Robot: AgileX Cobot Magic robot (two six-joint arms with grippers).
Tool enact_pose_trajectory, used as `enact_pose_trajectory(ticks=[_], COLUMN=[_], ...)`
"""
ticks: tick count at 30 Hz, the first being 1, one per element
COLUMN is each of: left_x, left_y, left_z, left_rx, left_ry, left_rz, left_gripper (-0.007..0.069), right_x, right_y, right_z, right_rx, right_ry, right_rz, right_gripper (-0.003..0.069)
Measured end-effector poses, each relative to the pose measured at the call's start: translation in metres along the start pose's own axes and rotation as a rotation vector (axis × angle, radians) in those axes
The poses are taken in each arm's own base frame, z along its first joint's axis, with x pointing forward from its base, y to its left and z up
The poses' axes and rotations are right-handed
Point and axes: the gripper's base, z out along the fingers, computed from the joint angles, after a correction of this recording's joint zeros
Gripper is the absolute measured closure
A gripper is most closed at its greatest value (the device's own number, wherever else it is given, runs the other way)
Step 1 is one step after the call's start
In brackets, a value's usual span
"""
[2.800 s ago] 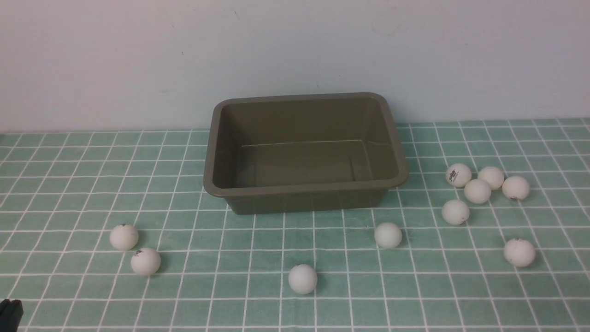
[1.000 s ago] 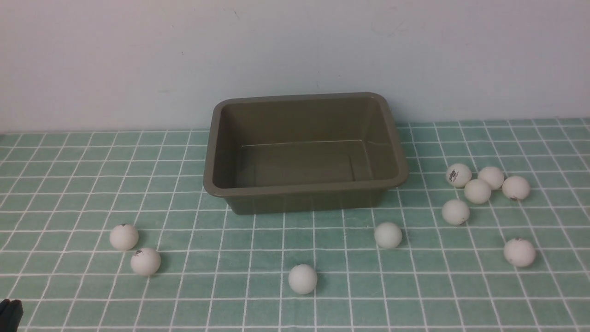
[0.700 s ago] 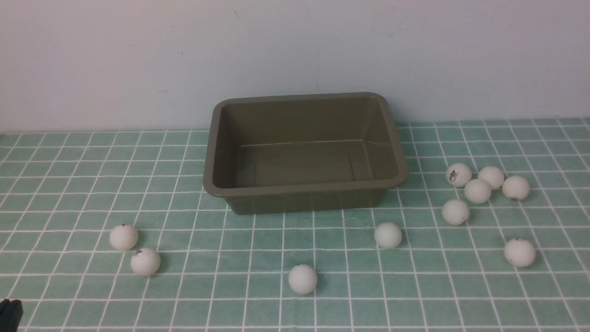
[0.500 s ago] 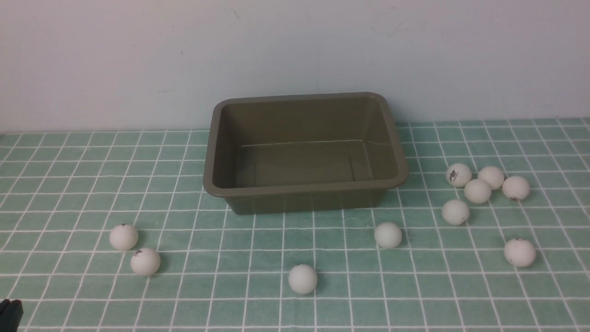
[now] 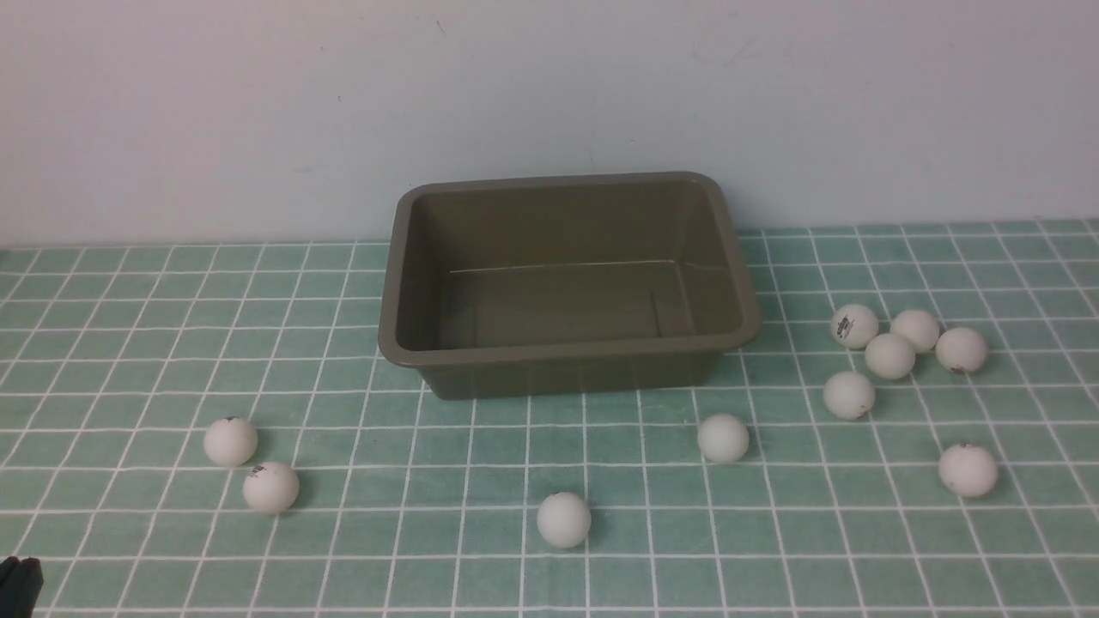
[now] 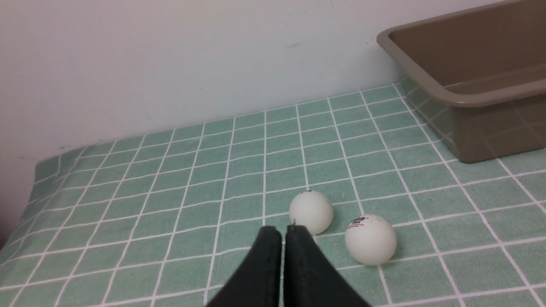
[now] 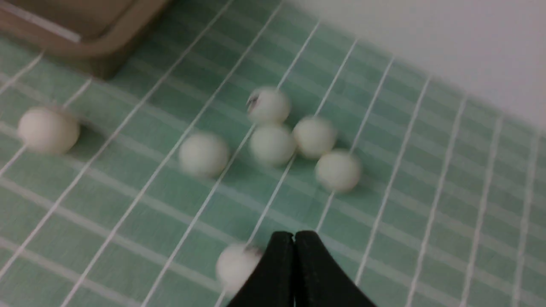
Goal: Put the table tennis balls in the box on the green coffee tablecloth.
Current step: 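Reach for and grasp a ping pong ball on the table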
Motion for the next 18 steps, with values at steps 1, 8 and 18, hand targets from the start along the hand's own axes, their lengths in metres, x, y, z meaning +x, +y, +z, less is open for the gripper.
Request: enact_pose_trajectory(ticks=[1,8,18], left_x=[0.000,0.000,0.000], left_y=[0.000,0.000,0.000], left_z=[0.000,0.000,0.000], left_rx=[0.000,0.000,0.000], left_ry=[0.000,0.000,0.000], left_rz=[0.000,0.000,0.000], left_gripper=[0.0629,0.0629,0.0629], right_x=[-0.003,-0.021,-0.019], right_y=[-0.003,-0.003,0.011], right_z=[0.000,-0.003,-0.002], right_rx=[0.029,0.001,-0.153], right_ry=[-0.032,-0.237,-0.188], right_rz=[0.057,0.269,0.291], right_gripper=[0.0676,0.0617,0.0343])
